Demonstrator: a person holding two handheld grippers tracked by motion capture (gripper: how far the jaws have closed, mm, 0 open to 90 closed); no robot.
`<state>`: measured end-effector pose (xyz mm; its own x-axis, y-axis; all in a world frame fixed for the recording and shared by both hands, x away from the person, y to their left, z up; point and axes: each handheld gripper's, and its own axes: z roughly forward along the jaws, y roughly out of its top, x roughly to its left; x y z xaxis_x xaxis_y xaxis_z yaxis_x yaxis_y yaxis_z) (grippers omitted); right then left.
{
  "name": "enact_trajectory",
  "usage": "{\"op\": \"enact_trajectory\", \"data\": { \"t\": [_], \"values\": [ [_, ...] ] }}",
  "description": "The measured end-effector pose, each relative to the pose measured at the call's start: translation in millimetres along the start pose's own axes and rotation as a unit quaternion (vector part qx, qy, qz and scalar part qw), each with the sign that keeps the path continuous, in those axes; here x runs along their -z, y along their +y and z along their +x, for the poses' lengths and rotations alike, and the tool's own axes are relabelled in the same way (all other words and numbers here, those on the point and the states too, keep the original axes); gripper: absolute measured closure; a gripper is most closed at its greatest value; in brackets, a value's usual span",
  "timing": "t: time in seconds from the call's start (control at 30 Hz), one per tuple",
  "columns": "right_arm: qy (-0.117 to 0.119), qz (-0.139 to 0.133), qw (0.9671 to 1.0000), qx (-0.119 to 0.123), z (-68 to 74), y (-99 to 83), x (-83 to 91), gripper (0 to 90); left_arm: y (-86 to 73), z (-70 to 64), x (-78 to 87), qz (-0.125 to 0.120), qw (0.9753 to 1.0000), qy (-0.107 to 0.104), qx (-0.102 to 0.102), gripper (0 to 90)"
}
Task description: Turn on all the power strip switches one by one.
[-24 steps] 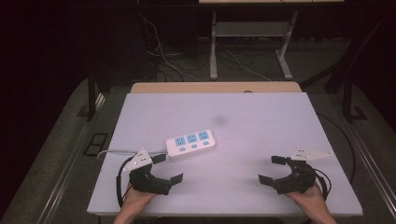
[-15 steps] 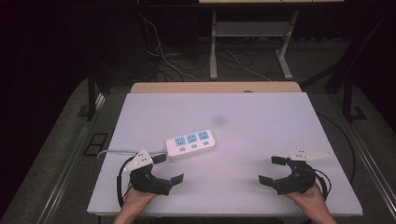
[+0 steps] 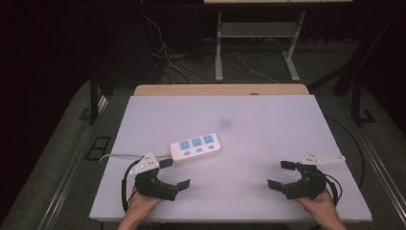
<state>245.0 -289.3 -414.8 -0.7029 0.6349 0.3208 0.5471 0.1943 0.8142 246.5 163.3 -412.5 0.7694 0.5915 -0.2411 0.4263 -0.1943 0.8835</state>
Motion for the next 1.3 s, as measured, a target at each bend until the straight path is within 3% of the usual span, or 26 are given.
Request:
{"op": "enact_trajectory", "data": {
  "t": [0.47, 1.3],
  "values": [
    [0.001, 0.008, 1.0000, 0.000, -0.8, -1.6, -1.1, 0.8, 10.9, 1.1, -5.0, 0.046, 0.9988, -0.010, -0.016, 0.0],
    [0.001, 0.007, 1.0000, 0.000, -1.4, -2.5, 2.7, 0.8, 51.4, 13.1, -12.0, 0.092, 0.9950, -0.015, -0.034, 0.0]
  ]
}}
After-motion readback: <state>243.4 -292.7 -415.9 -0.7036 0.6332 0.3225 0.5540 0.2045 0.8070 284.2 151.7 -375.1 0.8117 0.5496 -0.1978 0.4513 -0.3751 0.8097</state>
